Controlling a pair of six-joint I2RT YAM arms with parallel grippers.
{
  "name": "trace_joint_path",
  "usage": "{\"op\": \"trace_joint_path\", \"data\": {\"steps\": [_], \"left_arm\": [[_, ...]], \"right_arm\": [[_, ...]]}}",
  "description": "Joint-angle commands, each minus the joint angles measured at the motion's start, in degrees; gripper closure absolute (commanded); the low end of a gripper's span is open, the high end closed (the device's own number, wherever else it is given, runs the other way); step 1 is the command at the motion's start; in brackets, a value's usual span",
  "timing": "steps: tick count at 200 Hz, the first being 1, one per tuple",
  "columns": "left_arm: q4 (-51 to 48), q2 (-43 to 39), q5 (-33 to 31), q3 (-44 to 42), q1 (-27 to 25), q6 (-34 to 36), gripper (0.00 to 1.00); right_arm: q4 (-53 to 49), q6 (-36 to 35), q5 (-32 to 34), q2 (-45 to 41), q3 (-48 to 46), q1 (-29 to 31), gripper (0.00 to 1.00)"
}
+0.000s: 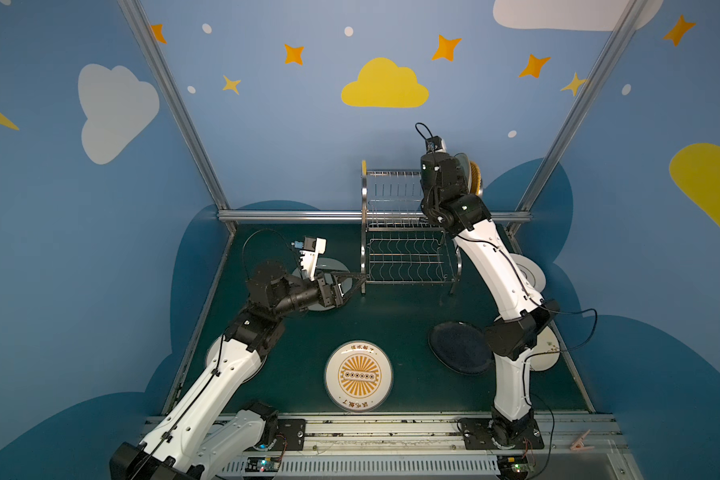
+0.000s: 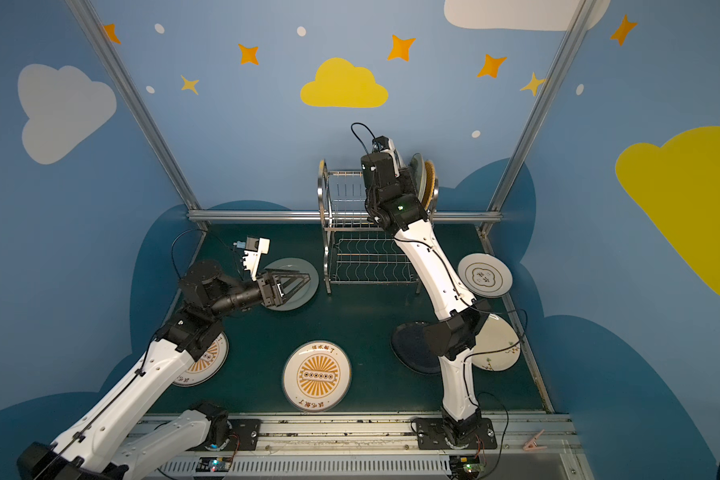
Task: Load the plates into the dish rack
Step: 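Lower the green-rimmed plate into the rack slot beside the sunflower plate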
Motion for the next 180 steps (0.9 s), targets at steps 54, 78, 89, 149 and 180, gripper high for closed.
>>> {"op": "trace_joint_path", "data": {"steps": [54,78,89,149,180], "left_arm": [[0.3,-0.4,-0.3,1.5,0.0,1.3,0.00],[0.2,-0.3,-0.3,1.5,0.0,1.4,0.00],[0.2,-0.3,-0.3,1.5,-0.1,1.4,0.00],[0.0,-0.3,-0.4,1.6,-0.1,1.6,0.00],[0.0,-0.3,-0.4,1.6,-0.1,1.6,0.00]], "right_arm": [[-7.9,6.0,0.3,0.6,1.7,0.5,1.00],[-10.3,8.2,0.0,0.2,1.8,0.6,1.00],[-11.1,8.9,0.0,0.2,1.7,0.8,1.00],[-14.3,11.6,-0.8,0.6,1.4,0.9,1.00],[-16.6,13.1,-3.6,0.5,1.3,-0.3,1.00]]}}
